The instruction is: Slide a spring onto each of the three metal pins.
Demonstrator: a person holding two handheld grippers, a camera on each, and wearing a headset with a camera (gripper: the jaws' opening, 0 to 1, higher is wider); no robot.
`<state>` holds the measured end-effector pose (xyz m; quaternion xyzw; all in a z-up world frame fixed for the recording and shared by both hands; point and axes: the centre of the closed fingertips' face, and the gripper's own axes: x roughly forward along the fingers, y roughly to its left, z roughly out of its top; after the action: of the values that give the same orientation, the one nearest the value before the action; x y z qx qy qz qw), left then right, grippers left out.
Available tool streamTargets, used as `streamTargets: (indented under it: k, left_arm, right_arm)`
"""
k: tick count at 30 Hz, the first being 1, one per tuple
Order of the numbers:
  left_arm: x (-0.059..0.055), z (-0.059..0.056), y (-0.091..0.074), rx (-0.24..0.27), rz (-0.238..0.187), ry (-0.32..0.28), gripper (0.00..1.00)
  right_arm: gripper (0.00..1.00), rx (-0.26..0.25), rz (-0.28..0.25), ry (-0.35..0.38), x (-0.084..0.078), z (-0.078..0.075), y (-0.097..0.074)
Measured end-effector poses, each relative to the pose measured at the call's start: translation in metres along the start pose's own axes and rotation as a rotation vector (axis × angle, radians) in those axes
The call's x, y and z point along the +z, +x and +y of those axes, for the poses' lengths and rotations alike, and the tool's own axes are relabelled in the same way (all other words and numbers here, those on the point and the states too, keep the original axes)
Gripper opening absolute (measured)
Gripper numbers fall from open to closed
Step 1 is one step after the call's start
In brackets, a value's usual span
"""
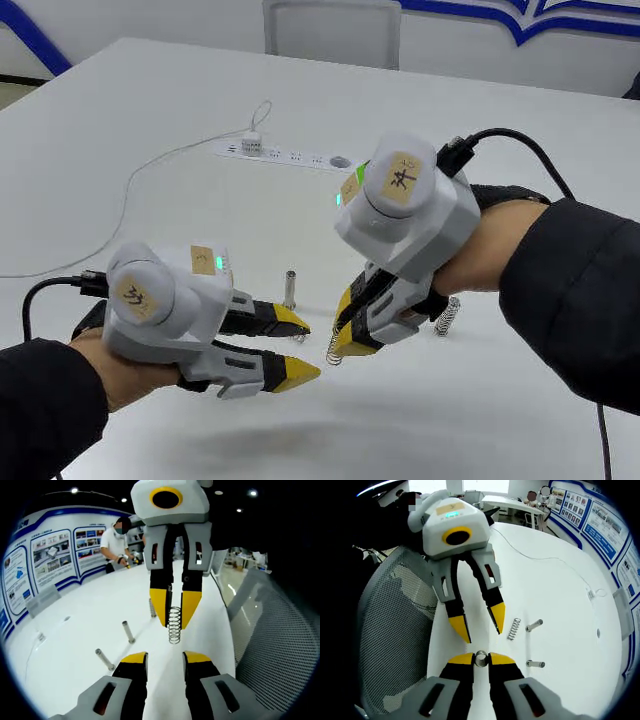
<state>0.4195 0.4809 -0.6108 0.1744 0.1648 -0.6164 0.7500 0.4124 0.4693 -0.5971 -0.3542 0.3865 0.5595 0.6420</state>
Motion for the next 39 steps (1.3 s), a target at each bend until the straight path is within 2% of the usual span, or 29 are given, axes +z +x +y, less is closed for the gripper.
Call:
streamTargets:
  k: [13,21,26,31,39]
  left_arm:
    - [-0.012,0.014,-0.024,0.089,-0.013,-0.063,0.37]
    - [-0.021,0.017,-0.035,0.133,-0.022,-0.110,0.40]
    - [-0.024,0.015,-0.035,0.141,-0.023,-0.126,0.42]
    - [-0.025,0.013,-0.033,0.143,-0.023,-0.136,0.43]
    - [-0.025,0.010,-0.029,0.137,-0.023,-0.143,0.44]
  right_arm:
    - [0.12,-0.029,0.015,0.029,-0.012,-0.018,-0.010]
    - [0.12,-0.078,0.037,0.053,-0.023,-0.046,-0.025]
    - [0.12,-0.107,0.043,0.070,-0.027,-0.063,-0.028]
    - [0.12,-0.124,0.036,0.103,-0.029,-0.077,-0.024]
    - [0.12,-0.172,0.039,0.111,-0.028,-0.096,-0.020]
